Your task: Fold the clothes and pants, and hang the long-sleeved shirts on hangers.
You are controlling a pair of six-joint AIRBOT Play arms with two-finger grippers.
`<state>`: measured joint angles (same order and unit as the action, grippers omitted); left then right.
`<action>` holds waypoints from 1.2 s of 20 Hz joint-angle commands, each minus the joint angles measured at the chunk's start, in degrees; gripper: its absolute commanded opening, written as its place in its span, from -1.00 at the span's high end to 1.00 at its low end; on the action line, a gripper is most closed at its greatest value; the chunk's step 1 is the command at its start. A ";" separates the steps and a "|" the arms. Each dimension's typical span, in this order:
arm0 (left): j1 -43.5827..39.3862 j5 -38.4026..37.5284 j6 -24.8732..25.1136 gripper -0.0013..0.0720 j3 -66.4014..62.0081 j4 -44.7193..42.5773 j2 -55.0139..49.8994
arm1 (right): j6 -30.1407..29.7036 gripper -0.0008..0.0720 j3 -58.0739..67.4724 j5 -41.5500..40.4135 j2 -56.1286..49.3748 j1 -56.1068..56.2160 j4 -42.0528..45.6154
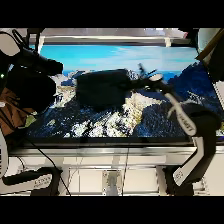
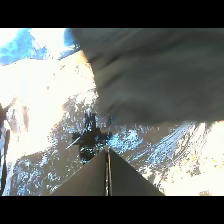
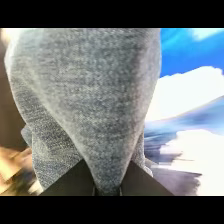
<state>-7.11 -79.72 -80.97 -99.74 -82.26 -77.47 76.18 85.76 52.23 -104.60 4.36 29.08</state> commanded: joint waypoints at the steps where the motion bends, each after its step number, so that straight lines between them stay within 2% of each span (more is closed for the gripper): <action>1: 0.00 -0.07 0.02 0.92 0.02 -0.02 0.02 | 4.17 0.84 0.28 9.86 6.45 -14.45 16.81; 5: 0.00 -0.07 0.02 0.92 0.02 -0.04 -0.04 | 4.17 0.84 0.26 17.90 11.45 -32.70 25.27; 11: -0.02 -0.04 0.00 0.92 0.02 -0.02 -0.04 | 3.78 0.84 -1.01 24.15 18.21 -60.76 35.26; 17: -0.04 -0.04 0.00 0.92 0.02 -0.02 -0.15 | -3.26 0.84 -16.11 22.43 25.07 -85.02 36.20; 21: -0.04 -0.04 0.00 0.92 0.02 -0.02 -0.26 | -8.37 0.83 -27.15 23.15 26.69 -92.13 36.28; 22: -0.04 -0.04 0.00 0.92 0.02 0.00 -0.26 | -8.00 0.61 -28.30 24.68 27.04 -92.98 36.28; 24: -0.04 -0.04 0.00 0.92 0.02 -0.02 -0.26 | -2.49 -0.21 -27.21 31.76 27.91 -94.14 34.67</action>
<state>-7.11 -79.79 -80.97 -99.74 -82.28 -77.69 70.54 60.90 77.38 -78.02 -86.37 65.08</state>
